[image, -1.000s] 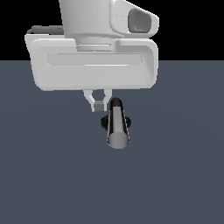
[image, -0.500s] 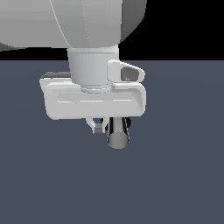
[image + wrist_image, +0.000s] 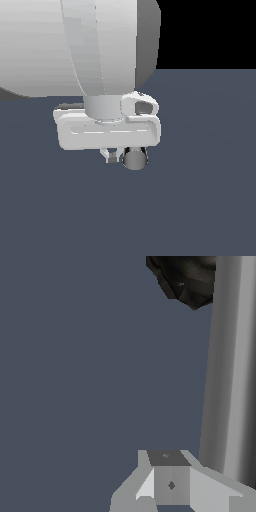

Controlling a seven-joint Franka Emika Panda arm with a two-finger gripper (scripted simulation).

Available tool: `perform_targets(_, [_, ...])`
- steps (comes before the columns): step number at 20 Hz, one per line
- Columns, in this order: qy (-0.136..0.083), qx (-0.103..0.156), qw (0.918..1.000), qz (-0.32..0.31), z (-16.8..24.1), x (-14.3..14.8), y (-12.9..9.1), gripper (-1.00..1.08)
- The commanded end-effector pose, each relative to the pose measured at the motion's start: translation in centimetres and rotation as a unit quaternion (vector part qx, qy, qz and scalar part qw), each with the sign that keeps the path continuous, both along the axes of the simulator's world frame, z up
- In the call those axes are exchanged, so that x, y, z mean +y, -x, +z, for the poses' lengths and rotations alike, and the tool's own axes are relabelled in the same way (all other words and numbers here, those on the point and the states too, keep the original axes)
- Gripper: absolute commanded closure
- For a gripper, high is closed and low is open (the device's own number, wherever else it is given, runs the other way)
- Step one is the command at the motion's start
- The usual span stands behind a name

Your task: Turn on the faucet by rotating a designated handle.

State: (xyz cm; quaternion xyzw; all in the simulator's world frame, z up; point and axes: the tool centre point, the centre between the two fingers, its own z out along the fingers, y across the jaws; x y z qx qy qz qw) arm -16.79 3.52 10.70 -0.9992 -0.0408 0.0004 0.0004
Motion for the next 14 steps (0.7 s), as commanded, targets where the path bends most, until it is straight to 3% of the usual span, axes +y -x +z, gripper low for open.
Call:
perform_targets(1, [0.000, 0.000, 1.0000, 0.001, -0.5, 0.1, -0.2, 1.08])
perform_targets(10, [0.000, 0.000, 1.0000, 0.001, -0.8, 0.1, -0.3, 1.08])
perform_targets(14, [0.000, 0.000, 1.0000, 0.001, -0.8, -1.8, -0.6, 1.08])
